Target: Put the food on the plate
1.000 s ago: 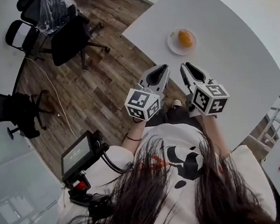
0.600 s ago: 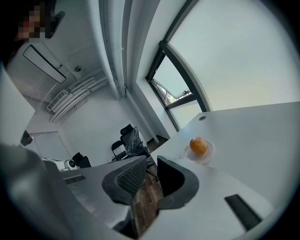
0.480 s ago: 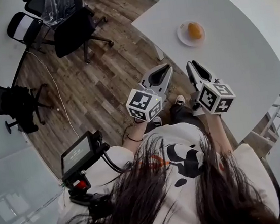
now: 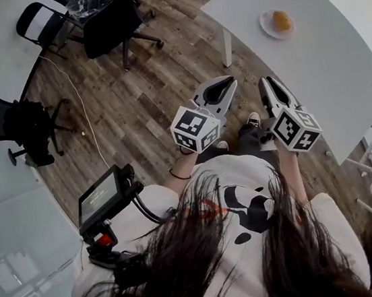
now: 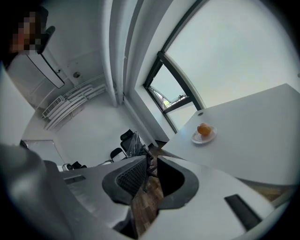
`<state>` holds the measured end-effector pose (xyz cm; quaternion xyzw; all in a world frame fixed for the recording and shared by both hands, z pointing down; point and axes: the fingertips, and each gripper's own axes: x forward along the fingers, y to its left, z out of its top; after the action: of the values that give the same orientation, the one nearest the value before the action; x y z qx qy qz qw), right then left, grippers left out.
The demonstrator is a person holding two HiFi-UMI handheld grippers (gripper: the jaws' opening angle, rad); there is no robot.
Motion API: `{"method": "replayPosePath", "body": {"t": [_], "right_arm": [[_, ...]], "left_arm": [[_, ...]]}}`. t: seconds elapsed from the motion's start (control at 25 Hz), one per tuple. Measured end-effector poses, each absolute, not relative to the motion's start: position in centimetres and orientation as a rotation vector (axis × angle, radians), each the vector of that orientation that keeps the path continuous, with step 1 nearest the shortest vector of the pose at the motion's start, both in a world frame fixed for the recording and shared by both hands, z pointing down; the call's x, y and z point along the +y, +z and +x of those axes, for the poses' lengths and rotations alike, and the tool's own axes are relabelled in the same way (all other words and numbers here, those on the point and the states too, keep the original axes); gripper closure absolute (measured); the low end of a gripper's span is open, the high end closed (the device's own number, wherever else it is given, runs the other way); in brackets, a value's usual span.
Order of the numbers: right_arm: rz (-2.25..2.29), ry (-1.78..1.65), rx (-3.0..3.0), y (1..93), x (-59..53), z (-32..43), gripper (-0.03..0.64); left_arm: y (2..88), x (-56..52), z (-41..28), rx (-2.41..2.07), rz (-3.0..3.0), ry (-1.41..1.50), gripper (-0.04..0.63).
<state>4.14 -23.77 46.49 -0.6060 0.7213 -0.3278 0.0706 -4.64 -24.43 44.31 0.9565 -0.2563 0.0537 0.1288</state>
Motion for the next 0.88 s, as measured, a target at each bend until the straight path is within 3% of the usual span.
{"method": "replayPosePath", "body": {"t": [0.24,0.88], "right_arm": [[-1.860,-1.003,2.127,46.7,-18.1,0.6,0.534],[-1.938,-0.938,2.114,45.7,-10.2,2.2,0.535]], "left_arm": [[44.7,-19.5,-6.9,-0.649,2.780,0.161,0.589],[43.2,-12.7,-4.4,-0.555,2.818,0.094,0.589]]}}
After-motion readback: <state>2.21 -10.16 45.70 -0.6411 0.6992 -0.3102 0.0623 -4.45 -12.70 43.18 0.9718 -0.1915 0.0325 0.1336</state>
